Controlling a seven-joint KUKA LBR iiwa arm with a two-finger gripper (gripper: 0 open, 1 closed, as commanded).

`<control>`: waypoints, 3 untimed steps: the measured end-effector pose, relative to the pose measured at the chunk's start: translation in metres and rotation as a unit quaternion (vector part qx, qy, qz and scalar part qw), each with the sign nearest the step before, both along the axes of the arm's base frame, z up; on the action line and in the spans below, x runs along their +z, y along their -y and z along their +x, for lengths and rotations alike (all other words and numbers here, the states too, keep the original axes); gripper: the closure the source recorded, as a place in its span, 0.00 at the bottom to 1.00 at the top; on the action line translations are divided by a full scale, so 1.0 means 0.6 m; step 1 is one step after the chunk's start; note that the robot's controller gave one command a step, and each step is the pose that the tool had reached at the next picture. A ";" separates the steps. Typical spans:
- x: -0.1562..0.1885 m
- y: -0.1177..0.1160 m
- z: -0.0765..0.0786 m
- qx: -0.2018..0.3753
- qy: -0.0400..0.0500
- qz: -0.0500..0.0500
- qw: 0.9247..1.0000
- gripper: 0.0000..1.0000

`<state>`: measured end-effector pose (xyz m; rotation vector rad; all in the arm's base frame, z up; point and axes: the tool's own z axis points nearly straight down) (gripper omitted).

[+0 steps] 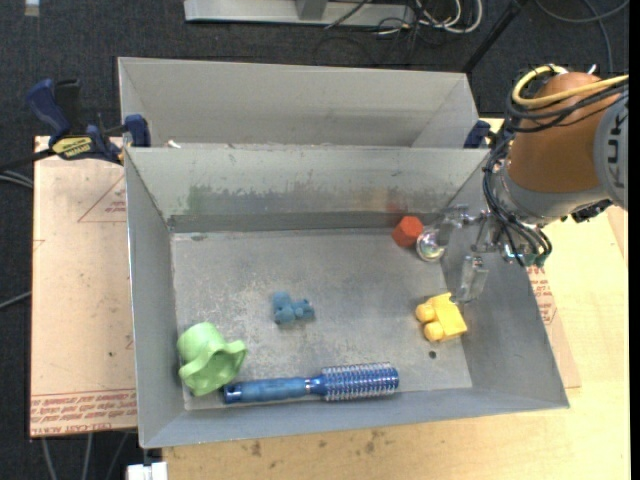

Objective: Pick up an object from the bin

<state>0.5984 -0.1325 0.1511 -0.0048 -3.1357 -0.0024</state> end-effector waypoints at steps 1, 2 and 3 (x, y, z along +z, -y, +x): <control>-0.143 0.016 -0.115 0.037 -0.001 0.001 0.999 0.00; -0.135 0.015 -0.107 0.040 0.003 0.000 0.999 1.00; 0.114 0.032 -0.136 0.045 0.008 -0.002 0.999 1.00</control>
Offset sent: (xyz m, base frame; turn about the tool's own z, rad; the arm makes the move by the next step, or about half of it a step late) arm -0.0651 -0.0098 -0.0811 -0.0783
